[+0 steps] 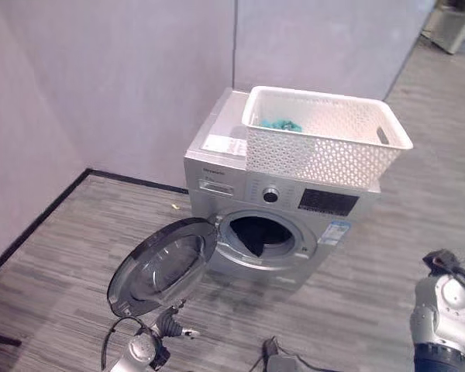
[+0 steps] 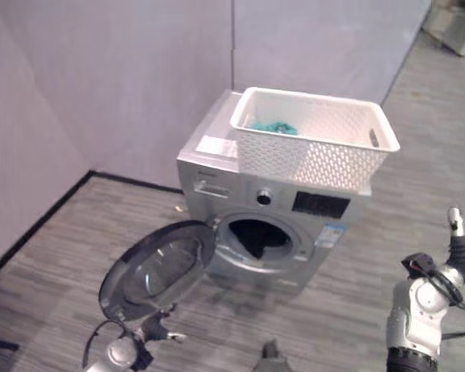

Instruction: Grab the laundry basket,head to the washer,open it,put in the laundry and shut it.

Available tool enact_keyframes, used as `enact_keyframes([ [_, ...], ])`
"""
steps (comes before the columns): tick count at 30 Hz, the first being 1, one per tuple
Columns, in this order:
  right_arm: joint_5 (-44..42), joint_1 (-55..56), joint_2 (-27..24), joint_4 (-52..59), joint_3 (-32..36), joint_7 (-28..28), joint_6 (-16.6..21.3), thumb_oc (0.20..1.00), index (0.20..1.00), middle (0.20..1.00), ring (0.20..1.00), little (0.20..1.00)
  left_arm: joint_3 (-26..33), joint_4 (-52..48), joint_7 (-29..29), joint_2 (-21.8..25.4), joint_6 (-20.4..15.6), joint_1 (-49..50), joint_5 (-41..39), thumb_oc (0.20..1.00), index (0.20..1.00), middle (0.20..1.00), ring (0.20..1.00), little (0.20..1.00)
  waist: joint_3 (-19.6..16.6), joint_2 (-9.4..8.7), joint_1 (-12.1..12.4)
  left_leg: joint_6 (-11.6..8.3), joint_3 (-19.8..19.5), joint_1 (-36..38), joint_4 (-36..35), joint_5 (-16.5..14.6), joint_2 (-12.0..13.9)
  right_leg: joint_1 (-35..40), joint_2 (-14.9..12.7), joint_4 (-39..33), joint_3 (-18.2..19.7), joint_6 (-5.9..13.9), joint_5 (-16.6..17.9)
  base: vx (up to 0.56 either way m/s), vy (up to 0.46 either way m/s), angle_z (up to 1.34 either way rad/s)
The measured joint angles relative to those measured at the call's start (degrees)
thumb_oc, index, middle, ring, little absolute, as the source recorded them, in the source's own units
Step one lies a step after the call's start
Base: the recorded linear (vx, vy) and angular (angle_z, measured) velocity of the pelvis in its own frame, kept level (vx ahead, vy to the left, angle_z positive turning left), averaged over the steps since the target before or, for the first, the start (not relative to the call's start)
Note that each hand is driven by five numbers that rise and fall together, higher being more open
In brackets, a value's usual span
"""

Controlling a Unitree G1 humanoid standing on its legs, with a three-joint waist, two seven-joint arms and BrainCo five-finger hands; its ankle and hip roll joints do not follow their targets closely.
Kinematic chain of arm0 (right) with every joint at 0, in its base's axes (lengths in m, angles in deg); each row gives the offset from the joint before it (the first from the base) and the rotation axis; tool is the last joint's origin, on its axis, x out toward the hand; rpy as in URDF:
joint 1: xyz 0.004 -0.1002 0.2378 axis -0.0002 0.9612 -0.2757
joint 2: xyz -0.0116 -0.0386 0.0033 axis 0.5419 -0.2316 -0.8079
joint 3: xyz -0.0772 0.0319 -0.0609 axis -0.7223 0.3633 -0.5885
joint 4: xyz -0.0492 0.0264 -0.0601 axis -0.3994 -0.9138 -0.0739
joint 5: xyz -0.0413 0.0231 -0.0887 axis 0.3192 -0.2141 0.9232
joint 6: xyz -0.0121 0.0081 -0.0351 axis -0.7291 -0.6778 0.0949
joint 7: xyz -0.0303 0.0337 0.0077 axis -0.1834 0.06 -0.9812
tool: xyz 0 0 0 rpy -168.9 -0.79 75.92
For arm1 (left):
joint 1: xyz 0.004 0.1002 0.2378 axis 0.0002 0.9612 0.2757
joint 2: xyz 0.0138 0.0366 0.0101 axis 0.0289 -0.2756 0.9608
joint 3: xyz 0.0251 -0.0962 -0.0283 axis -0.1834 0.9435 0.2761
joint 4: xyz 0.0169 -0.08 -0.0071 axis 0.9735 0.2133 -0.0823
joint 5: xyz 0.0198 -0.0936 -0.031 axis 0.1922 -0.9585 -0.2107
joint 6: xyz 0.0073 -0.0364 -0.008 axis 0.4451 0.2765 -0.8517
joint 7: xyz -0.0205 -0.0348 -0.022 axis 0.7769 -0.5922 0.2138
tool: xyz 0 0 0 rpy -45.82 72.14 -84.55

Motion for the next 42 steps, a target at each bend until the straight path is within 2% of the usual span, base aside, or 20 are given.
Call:
enact_keyframes([
  [1,0.2,-0.87,-0.29,0.2,-0.12,-0.06,0.12,1.0,1.0,1.0,1.0,1.0,-0.08,0.0,-0.03,-0.52,0.03,0.21,0.0,1.0,1.0,1.0,1.0,1.0,-0.03,1.16,0.05,0.23,-0.1,-0.23,0.81,-1.46,0.05,0.49,0.53,-0.37,-0.26,-0.4,0.58,0.15,-0.067,-0.03],
  [2,-0.14,-1.19,-0.4,0.73,-0.43,-0.27,-0.01,1.0,1.0,1.0,1.0,1.0,0.28,0.0,0.07,-1.15,0.11,0.22,0.01,1.0,1.0,1.0,1.0,1.0,0.07,1.65,0.32,-0.64,-0.84,-0.22,0.81,-2.26,0.28,0.77,0.52,-0.23,-0.4,-0.25,2.02,0.03,-0.013,0.1],
  [5,-0.16,-1.56,-0.74,0.95,-1.89,0.01,0.17,1.0,1.0,1.0,1.0,1.0,0.08,-0.76,0.09,-1.7,0.0,0.27,0.03,1.0,1.0,1.0,1.0,1.0,-0.19,2.43,0.11,-1.3,-1.21,0.64,0.28,-1.84,0.52,2.66,0.96,-1.7,-0.85,-0.1,2.96,0.11,-0.055,0.03],
  [9,-0.28,-1.22,-0.76,1.28,-3.83,2.45,0.14,1.0,1.0,1.0,1.0,1.0,0.5,-0.75,0.19,-2.43,-0.3,-0.19,0.1,1.0,1.0,1.0,1.0,1.0,0.11,1.3,-0.32,-2.86,-2.39,4.96,-3.96,-0.63,0.86,6.88,0.81,-4.52,-1.58,0.27,3.23,0.14,-0.091,0.09],
  [12,-0.3,-1.22,-1.07,2.06,-4.18,4.14,-0.41,1.0,1.0,1.0,1.0,1.0,0.57,-0.66,0.19,-2.66,-0.3,-0.02,0.09,1.0,1.0,1.0,1.0,1.0,-0.31,0.23,-0.31,-3.09,-3.5,5.85,-6.01,0.15,0.81,7.59,0.63,-4.81,-2.04,0.16,3.02,0.04,-0.035,0.21],
  [15,-0.29,-1.4,-1.2,2.33,-4.3,4.95,-0.56,1.0,1.0,1.0,1.0,1.0,0.63,-0.67,0.19,-2.65,-0.3,-0.14,0.09,1.0,1.0,1.0,1.0,1.0,-0.44,-0.01,-0.15,-3.3,-4.54,6.25,-7.76,1.21,1.11,7.64,0.44,-4.61,-1.94,0.1,2.99,0.06,-0.073,0.22],
  [16,-0.31,-1.43,-2.08,2.23,-4.58,5.13,-0.96,1.0,1.0,1.0,1.0,1.0,1.04,-0.36,0.2,-2.72,-0.42,0.23,0.1,1.0,1.0,1.0,1.0,1.0,-0.53,0.06,0.58,-3.71,-4.66,7.08,-9.43,1.83,1.73,7.91,0.58,-4.8,-2.21,0.12,2.98,0.07,-0.123,0.09],
  [19,-0.28,-1.86,-6.51,2.21,-4.63,6.17,-1.05,1.0,1.0,1.0,1.0,1.0,1.66,0.76,0.5,-2.39,-0.43,0.72,0.09,1.0,1.0,1.0,1.0,1.0,-1.16,-0.95,0.43,-3.63,-5.82,7.93,-12.35,3.11,1.88,8.95,0.48,-6.88,-2.36,0.11,2.95,0.06,-0.067,0.17],
  [20,-0.19,-2.53,-9.14,2.01,-4.61,6.81,-1.16,1.0,1.0,1.0,1.0,1.0,1.57,0.74,0.33,-1.44,-0.46,1.34,0.1,1.0,1.0,1.0,1.0,1.0,-1.65,-1.83,0.59,-4.11,-6.13,8.14,-13.84,3.9,2.14,9.7,0.48,-8.94,-2.55,0.29,3.08,0.04,-0.049,0.11],
  [22,0.12,-4.52,-14.41,0.45,-4.92,7.78,-1.91,1.0,1.0,1.0,1.0,1.0,1.11,0.72,-0.17,-0.32,-0.5,2.42,0.11,1.0,1.0,1.0,1.0,1.0,-1.81,-2.12,0.53,-4.45,-6.34,8.81,-15.16,4.44,3.13,10.56,1.39,-10.09,-3.46,0.35,3.38,0.01,-0.045,0.12],
  [23,0.4,-5.83,-20.39,-4.41,-7.49,8.82,-3.22,1.0,1.0,1.0,1.0,1.0,0.68,0.55,-0.4,-0.25,-0.53,2.38,0.1,1.0,1.0,1.0,1.0,1.0,-1.9,-2.2,0.43,-4.69,-6.33,8.88,-15.52,4.6,3.39,10.93,1.68,-10.73,-3.68,0.21,3.59,0.0,-0.043,0.12],
  [26,0.36,-13.72,-28.13,-12.19,-14.85,12.73,-7.35,1.0,1.0,1.0,1.0,1.0,-0.87,0.04,-1.78,-0.08,-0.67,2.55,0.05,1.0,1.0,1.0,1.0,1.0,-1.94,-2.28,0.13,-4.96,-6.23,8.72,-15.92,4.76,4.08,10.74,2.34,-11.36,-3.66,0.11,4.1,0.01,-0.039,-0.02],
  [29,0.23,-19.55,-29.54,-15.05,-18.3,15.18,-8.09,1.0,1.0,1.0,1.0,1.0,-1.37,0.01,-2.83,-0.1,-0.69,2.6,-0.04,1.0,1.0,1.0,1.0,1.0,-1.94,-2.33,0.04,-5.08,-6.21,8.72,-15.94,4.82,4.69,10.61,2.92,-11.36,-3.75,0.0,4.19,0.01,-0.03,-0.01],
  [32,-0.61,-30.77,-32.61,-25.0,-28.66,17.69,-9.34,1.0,1.0,1.0,1.0,1.0,-2.47,-0.14,-3.85,0.23,-0.73,2.6,-0.53,1.0,1.0,1.0,1.0,1.0,-1.84,-2.22,0.22,-5.18,-6.21,8.62,-15.95,4.87,4.88,10.52,3.15,-11.37,-3.74,-0.13,4.29,0.0,-0.008,0.01],
  [33,-0.93,-32.8,-34.31,-25.67,-30.97,19.16,-9.82,1.0,1.0,1.0,1.0,1.0,-2.4,-0.46,-4.26,0.12,-0.74,2.55,-0.53,1.0,1.0,1.0,1.0,1.0,-1.8,-2.25,0.66,-5.3,-6.32,8.6,-15.95,4.95,5.01,10.38,3.26,-11.38,-3.84,-0.18,4.32,0.01,-0.03,0.04],
  [35,-0.92,-35.51,-34.32,-27.08,-33.49,20.35,-9.9,1.0,1.0,1.0,1.0,1.0,-2.56,-0.47,-4.35,0.22,-0.74,2.84,-0.8,1.0,1.0,1.0,1.0,1.0,-1.72,-2.36,1.49,-5.32,-6.4,8.5,-15.95,4.94,5.27,10.46,3.43,-11.38,-4.02,-0.22,4.35,0.0,-0.028,-0.02],
  [36,-1.03,-40.84,-35.42,-30.93,-40.53,21.89,-11.07,1.0,1.0,1.0,1.0,1.0,-2.8,-0.69,-4.65,0.63,-0.71,3.04,-1.75,1.0,1.0,1.0,1.0,1.0,-1.68,-2.24,1.17,-5.32,-6.12,8.56,-15.95,4.95,5.22,10.2,3.52,-11.38,-3.7,-0.3,4.41,0.0,0.0,0.0],
  [37,-0.98,-43.84,-35.52,-32.81,-43.67,23.4,-11.42,1.0,1.0,1.0,1.0,1.0,-2.8,-1.37,-4.87,1.01,-0.71,3.37,-2.41,1.0,1.0,1.0,1.0,1.0,-1.6,-2.26,1.2,-5.35,-6.23,7.96,-15.93,4.95,5.39,10.0,3.58,-11.39,-3.9,-0.3,4.41,0.0,-0.03,-0.02],
  [39,-0.91,-46.45,-36.03,-33.4,-45.74,25.46,-12.02,1.0,1.0,1.0,1.0,1.0,-2.52,-1.85,-5.22,1.26,-0.78,3.18,-2.71,1.0,1.0,1.0,1.0,1.0,-1.5,-2.65,1.52,-5.66,-6.32,7.47,-15.94,5.17,5.55,9.31,3.8,-11.38,-3.95,-0.54,4.69,0.0,-0.027,0.07],
  [42,1.71,-57.88,-36.48,-41.15,-61.52,30.2,-14.32,1.0,1.0,1.0,1.0,1.0,-3.18,-2.6,-6.37,2.1,-0.77,3.83,-2.89,1.0,1.0,1.0,1.0,1.0,-1.33,-2.85,1.77,-5.81,-6.76,6.53,-15.94,5.26,6.03,8.81,4.2,-11.38,-4.49,-0.6,4.73,-0.01,-0.031,0.08],
])
